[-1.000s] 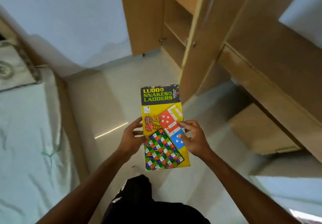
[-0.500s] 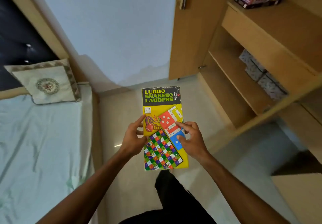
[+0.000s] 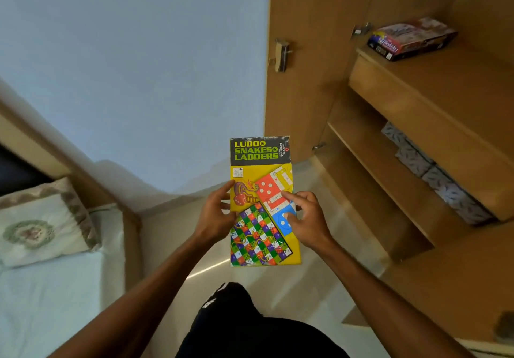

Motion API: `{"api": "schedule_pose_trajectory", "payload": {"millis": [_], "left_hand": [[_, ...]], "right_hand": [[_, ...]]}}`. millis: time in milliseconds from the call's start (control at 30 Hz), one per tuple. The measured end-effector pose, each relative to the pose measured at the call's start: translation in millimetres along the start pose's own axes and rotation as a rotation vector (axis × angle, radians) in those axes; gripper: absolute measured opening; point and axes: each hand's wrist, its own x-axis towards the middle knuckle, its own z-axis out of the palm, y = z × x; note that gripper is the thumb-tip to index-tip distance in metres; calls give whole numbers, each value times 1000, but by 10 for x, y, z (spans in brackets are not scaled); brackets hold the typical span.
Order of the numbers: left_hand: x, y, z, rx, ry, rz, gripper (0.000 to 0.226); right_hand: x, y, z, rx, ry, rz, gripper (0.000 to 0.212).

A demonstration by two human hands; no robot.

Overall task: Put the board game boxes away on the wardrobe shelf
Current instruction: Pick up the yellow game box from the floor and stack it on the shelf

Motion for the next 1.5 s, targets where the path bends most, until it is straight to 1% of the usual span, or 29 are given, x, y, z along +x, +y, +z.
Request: {"api": "schedule_pose_trajectory", "payload": {"millis": [267, 300, 433, 533, 633, 733, 800, 933, 1000, 1100, 1233, 1333, 1400, 1500], "left_hand": [[1801, 525, 401, 46, -190, 118, 72], [2076, 645, 489, 36, -231, 136, 71], [2709, 1125, 805, -13, -375, 210, 64], [3235, 1503, 1188, -13, -492, 264, 58], [3652, 1829, 1597, -40, -566, 280, 59], [4063, 2132, 2088, -43, -601, 320, 53], [4354, 2363, 2414, -64, -607, 315, 52], [4901, 2881, 3106, -114, -566, 326, 46], [5120, 3124, 3335, -111, -539, 331, 43], [5533, 3439, 3710, -63, -488, 342, 46], [6011, 3870, 4116, -22, -480, 365, 49], [6351, 4165, 4341, -5, -551, 329, 62], [6558, 4307, 4439, 26, -659, 315, 70], [6800, 4444, 4497, 65, -848, 347, 80]], "right_hand": [[1335, 153, -486, 28, 181, 111, 45], [1527, 183, -586, 30, 228, 128, 45], [1978, 275, -949, 14, 356, 162, 45], [2312, 361, -1307, 28, 494, 203, 46], [2592, 464, -1697, -2, 598, 196, 46], [2906, 640, -2124, 15, 655, 184, 46], [3158, 742, -2461, -2, 688, 160, 45], [3727, 916, -3228, 36, 704, 118, 42], [4000, 970, -3553, 54, 696, 99, 41], [4429, 1077, -4060, 47, 663, 58, 40], [4989, 1189, -4596, 3, 632, 75, 34], [5422, 1247, -4905, -12, 630, 98, 31], [5672, 1281, -5055, -25, 633, 118, 30], [5942, 1345, -5205, -20, 636, 147, 30]]}}
